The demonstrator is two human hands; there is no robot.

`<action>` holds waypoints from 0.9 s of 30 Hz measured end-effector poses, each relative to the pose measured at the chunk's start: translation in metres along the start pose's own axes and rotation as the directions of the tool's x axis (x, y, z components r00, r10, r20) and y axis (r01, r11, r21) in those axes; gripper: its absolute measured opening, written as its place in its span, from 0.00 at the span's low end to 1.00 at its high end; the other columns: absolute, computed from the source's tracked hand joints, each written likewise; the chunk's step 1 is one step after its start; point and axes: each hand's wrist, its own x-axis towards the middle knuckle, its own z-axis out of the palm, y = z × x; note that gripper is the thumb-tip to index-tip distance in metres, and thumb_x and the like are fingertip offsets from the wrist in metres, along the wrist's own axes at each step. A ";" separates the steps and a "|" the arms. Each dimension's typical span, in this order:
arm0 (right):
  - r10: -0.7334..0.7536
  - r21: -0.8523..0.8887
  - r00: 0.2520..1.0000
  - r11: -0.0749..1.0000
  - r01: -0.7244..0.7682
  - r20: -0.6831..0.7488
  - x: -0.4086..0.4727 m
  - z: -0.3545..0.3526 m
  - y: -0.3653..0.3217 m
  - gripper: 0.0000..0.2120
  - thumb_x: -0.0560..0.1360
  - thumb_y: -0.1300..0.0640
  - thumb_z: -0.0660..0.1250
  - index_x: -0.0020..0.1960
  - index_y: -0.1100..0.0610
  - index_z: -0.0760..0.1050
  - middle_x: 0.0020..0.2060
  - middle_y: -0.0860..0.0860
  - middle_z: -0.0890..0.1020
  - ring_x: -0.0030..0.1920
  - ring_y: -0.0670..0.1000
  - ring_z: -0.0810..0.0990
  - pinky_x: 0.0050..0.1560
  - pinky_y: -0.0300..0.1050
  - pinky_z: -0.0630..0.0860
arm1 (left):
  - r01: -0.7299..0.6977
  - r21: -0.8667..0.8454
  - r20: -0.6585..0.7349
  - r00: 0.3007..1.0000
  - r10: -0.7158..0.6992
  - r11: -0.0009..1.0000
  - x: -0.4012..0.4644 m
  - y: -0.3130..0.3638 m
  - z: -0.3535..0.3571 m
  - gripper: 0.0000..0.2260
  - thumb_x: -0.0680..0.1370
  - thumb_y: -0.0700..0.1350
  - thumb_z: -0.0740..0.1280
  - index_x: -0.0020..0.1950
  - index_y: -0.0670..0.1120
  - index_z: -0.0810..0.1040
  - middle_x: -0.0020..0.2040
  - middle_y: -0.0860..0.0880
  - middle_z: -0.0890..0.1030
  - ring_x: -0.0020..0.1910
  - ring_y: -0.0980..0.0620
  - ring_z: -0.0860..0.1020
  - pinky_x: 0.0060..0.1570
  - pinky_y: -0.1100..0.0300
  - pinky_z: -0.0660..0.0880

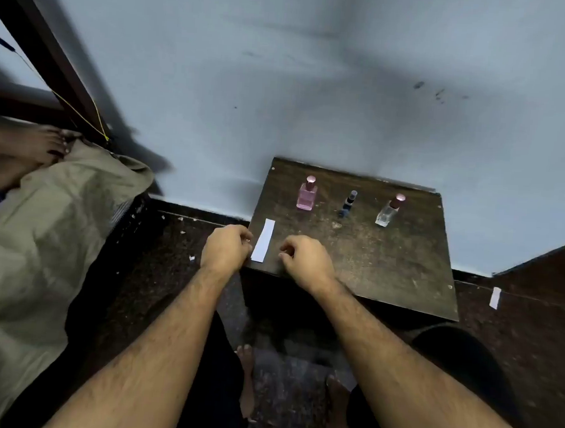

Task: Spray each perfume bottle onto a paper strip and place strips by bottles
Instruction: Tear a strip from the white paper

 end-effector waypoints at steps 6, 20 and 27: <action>-0.071 -0.111 0.997 0.991 0.075 0.040 0.024 0.021 -0.002 0.10 0.74 0.52 0.68 0.55 0.51 0.80 0.51 0.50 0.81 0.53 0.53 0.79 0.51 0.47 0.76 | 0.020 0.076 0.025 0.999 -0.022 0.997 0.010 -0.008 0.010 0.09 0.72 0.44 0.71 0.48 0.57 0.84 0.47 0.54 0.85 0.50 0.50 0.81 0.51 0.54 0.78; -0.104 -0.210 0.990 0.970 0.122 0.094 0.046 0.035 -0.003 0.13 0.74 0.46 0.68 0.56 0.49 0.82 0.52 0.50 0.79 0.54 0.53 0.78 0.49 0.47 0.76 | 0.076 0.115 0.101 0.991 -0.088 0.990 0.017 -0.013 0.016 0.08 0.71 0.47 0.75 0.48 0.57 0.84 0.51 0.54 0.84 0.52 0.51 0.81 0.52 0.55 0.78; -0.060 -0.101 0.997 0.993 0.064 0.051 0.051 0.036 0.001 0.08 0.74 0.51 0.69 0.50 0.50 0.84 0.47 0.49 0.83 0.51 0.53 0.80 0.47 0.45 0.74 | 0.090 0.079 0.058 0.994 -0.094 0.993 0.015 -0.009 0.017 0.02 0.73 0.49 0.72 0.44 0.57 0.83 0.45 0.55 0.84 0.49 0.51 0.81 0.48 0.55 0.78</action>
